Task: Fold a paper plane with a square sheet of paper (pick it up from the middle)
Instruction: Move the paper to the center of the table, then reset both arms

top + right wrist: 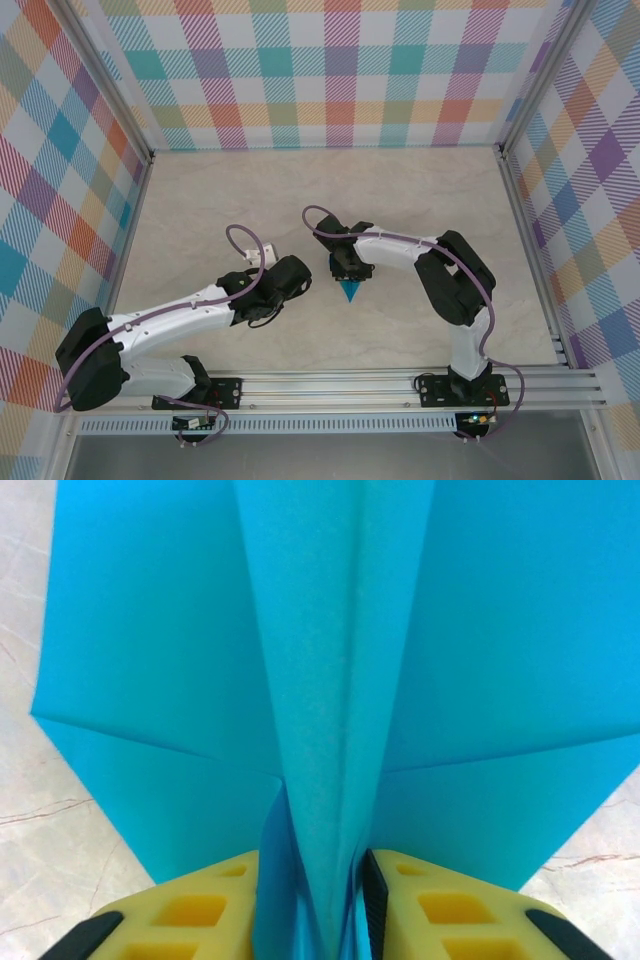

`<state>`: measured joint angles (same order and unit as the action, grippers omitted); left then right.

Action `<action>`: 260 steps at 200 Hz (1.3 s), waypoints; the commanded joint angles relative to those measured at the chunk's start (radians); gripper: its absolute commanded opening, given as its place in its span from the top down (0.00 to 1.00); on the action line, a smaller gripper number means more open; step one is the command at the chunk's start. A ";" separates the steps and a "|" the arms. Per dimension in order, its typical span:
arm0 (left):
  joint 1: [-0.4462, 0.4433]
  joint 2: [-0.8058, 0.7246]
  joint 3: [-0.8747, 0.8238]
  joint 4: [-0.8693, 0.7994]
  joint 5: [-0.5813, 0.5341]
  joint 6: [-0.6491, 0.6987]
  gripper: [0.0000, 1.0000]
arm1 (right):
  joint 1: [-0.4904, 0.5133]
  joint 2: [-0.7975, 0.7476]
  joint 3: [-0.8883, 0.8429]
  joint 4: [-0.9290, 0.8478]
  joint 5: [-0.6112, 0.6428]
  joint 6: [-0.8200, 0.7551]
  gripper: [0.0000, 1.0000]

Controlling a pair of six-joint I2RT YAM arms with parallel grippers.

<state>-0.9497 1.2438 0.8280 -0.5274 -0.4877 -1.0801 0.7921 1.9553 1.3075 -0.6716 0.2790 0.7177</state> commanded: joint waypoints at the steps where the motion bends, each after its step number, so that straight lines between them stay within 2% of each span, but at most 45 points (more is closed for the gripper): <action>1: 0.014 -0.027 -0.008 -0.044 -0.017 0.018 0.62 | -0.004 -0.062 0.023 -0.037 -0.006 -0.016 0.67; 24: 0.015 -0.031 -0.003 -0.057 -0.035 0.024 0.62 | -0.004 -0.149 -0.003 -0.034 -0.013 -0.030 0.55; 66: 0.017 -0.030 0.007 -0.075 -0.055 0.034 0.62 | -0.001 -0.304 -0.044 -0.047 -0.009 -0.055 0.52; 94: 0.017 -0.033 0.014 -0.090 -0.070 0.051 0.62 | 0.001 -0.488 -0.117 -0.029 0.078 -0.052 0.47; 111: 0.018 -0.036 0.013 -0.094 -0.084 0.064 0.61 | 0.001 -0.616 -0.179 -0.004 0.155 -0.071 0.42; 156: 0.028 -0.039 0.027 -0.120 -0.147 0.106 0.60 | -0.004 -0.886 -0.317 0.008 0.491 -0.131 0.21; 175: 0.029 -0.054 0.028 -0.142 -0.209 0.142 0.58 | -0.017 -0.980 -0.388 0.026 0.624 -0.180 0.07; 187: 0.034 -0.070 0.032 -0.187 -0.296 0.165 0.56 | -0.058 -1.023 -0.425 0.030 0.675 -0.223 0.03; 200: 0.053 -0.095 0.026 -0.222 -0.382 0.203 0.49 | -0.142 -1.044 -0.469 0.048 0.682 -0.272 0.01; 219: 0.110 -0.138 0.006 -0.226 -0.435 0.264 0.33 | -0.251 -1.033 -0.566 0.155 0.678 -0.400 0.00; 232: 0.149 -0.167 -0.017 -0.203 -0.441 0.300 0.09 | -0.305 -0.996 -0.608 0.207 0.677 -0.431 0.00; 238: 0.167 -0.176 -0.024 -0.203 -0.447 0.305 0.03 | -0.333 -0.975 -0.624 0.221 0.675 -0.423 0.00; 243: 0.182 -0.185 -0.027 -0.205 -0.450 0.310 0.01 | -0.357 -0.953 -0.632 0.226 0.671 -0.407 0.00; 260: 0.214 -0.207 -0.044 -0.198 -0.465 0.333 0.00 | -0.430 -0.900 -0.644 0.220 0.653 -0.320 0.00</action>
<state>-0.7803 1.0698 0.8165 -0.7055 -0.8719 -0.8158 0.4408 1.0000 0.6853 -0.5186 0.9161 0.3725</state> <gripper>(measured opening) 0.993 0.997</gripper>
